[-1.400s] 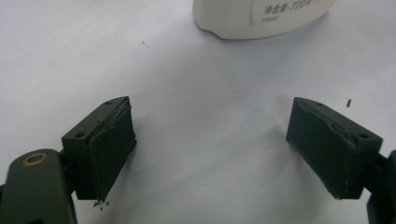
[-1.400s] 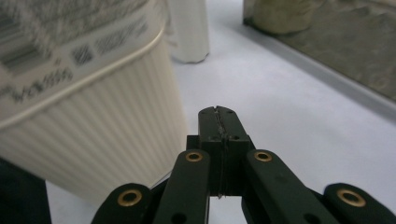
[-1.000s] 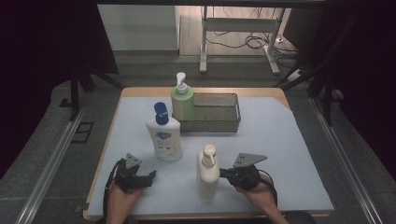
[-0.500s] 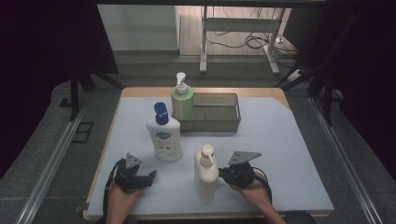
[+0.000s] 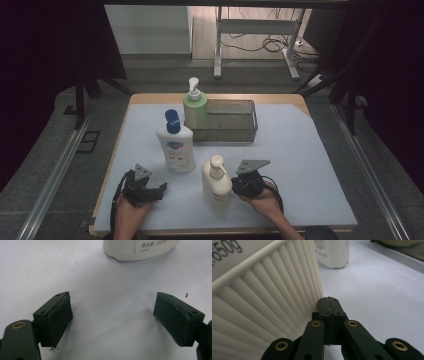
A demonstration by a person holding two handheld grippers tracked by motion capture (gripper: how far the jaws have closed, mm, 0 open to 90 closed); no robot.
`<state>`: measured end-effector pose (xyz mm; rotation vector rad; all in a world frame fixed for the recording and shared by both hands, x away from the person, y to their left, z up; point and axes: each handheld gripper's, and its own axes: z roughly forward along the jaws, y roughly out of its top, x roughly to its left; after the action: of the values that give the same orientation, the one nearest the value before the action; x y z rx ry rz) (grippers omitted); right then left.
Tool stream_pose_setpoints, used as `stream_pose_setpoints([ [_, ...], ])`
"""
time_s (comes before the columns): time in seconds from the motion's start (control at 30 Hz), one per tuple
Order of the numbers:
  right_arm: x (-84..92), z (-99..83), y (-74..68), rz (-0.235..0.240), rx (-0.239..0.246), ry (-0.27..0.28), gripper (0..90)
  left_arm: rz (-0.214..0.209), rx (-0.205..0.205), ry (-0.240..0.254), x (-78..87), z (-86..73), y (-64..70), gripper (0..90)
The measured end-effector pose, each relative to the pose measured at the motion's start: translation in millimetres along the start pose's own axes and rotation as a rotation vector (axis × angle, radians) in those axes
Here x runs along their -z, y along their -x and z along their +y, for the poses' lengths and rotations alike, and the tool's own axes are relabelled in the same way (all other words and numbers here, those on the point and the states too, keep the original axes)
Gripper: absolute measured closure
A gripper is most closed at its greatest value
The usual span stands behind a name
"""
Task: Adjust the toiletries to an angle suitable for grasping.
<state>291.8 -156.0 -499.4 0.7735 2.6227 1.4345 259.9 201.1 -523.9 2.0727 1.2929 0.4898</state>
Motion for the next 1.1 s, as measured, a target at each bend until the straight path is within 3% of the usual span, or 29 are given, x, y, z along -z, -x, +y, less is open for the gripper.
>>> stream_pose_setpoints([
  [0.67, -19.1, 9.1, -1.8, 0.014, 0.028, -0.034, 89.3, 0.000, 0.000, 0.000, 0.0, 0.0, 0.0, 14.9],
  [1.1, 4.2, 4.8, -4.2, -0.097, 0.060, -0.035, 73.5, 0.000, -0.001, 0.000, 0.0, 0.0, 0.0, 14.9],
])
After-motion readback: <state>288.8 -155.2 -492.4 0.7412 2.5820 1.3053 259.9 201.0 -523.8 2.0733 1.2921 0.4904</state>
